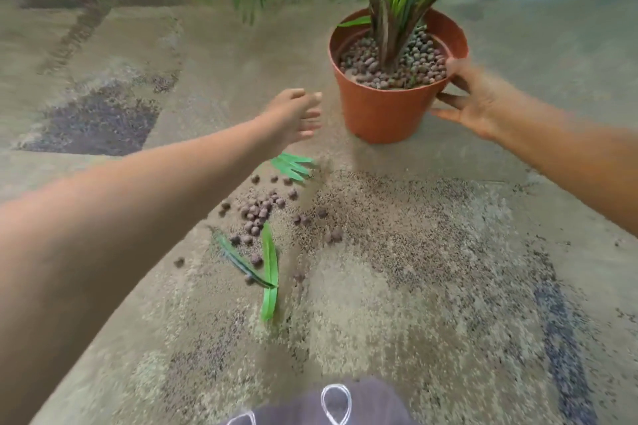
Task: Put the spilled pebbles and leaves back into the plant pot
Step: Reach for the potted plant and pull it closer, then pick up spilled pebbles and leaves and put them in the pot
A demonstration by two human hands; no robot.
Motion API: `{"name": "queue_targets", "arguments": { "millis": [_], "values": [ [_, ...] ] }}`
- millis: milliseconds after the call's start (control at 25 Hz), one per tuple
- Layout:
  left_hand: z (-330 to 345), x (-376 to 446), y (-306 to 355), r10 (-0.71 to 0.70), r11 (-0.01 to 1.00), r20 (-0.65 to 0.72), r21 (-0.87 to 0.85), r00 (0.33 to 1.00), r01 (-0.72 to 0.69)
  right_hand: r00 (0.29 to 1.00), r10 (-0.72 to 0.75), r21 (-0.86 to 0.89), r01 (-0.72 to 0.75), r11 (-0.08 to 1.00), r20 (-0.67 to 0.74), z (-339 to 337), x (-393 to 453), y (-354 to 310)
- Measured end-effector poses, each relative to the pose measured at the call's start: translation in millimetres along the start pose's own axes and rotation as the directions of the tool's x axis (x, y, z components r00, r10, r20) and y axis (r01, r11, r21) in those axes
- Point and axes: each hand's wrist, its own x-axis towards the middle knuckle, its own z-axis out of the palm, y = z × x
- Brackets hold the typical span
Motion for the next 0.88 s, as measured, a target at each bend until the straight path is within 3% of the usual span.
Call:
{"name": "queue_targets", "arguments": {
  "millis": [80, 160, 240, 320, 400, 520, 600, 720, 800, 880],
  "values": [
    [-34.1, -11.4, -17.8, 0.025, 0.996, -0.136, 0.091, 0.990, -0.012, 1.000, -0.008, -0.091, 0.007, 0.996, -0.014, -6.8, -10.4, 9.3],
    [-71.4, -22.3, -35.5, 0.115, 0.941, -0.250, 0.337, 0.961, -0.025, 0.996, 0.000, -0.217, -0.021, 0.976, -0.095, -8.2, -22.9, 27.5],
    [-109.1, -36.1, -49.2, 0.216, 0.820, -0.304, 0.573, 0.928, -0.003, 0.985, -0.014, -0.402, -0.058, 0.914, -0.173, -0.5, -35.2, 50.5],
    [-144.7, -50.1, -63.6, 0.256, 0.680, -0.346, 0.728, 0.903, 0.086, 0.984, -0.071, -0.587, -0.039, 0.808, -0.162, 17.9, -43.7, 69.1],
    [-175.6, -62.2, -82.7, 0.208, 0.529, -0.361, 0.823, 0.909, 0.205, 0.988, -0.146, -0.730, 0.063, 0.681, -0.051, 44.0, -53.7, 81.0],
    [-198.7, -75.0, -112.3, 0.066, 0.314, -0.323, 0.905, 0.944, 0.288, 0.946, -0.197, -0.866, 0.316, 0.387, 0.257, 82.3, -66.5, 94.4],
    [-201.3, -78.9, -128.5, 0.023, 0.355, -0.314, 0.890, 0.949, 0.286, 0.889, -0.115, -0.863, 0.457, 0.217, 0.442, 105.8, -69.2, 104.4],
    [-194.8, -93.8, -154.2, 0.003, 0.450, -0.301, 0.852, 0.954, 0.267, 0.817, 0.072, -0.818, 0.575, -0.010, 0.573, 136.5, -65.0, 117.9],
    [-200.3, -106.3, -169.7, 0.138, 0.442, -0.266, 0.878, 0.954, 0.181, 0.786, 0.126, -0.779, 0.617, -0.112, 0.605, 153.8, -57.9, 127.6],
    [-217.7, -115.1, -177.9, 0.287, 0.459, -0.336, 0.870, 0.897, 0.179, 0.789, 0.153, -0.785, 0.611, -0.102, 0.595, 164.8, -49.0, 137.3]
  ]
}}
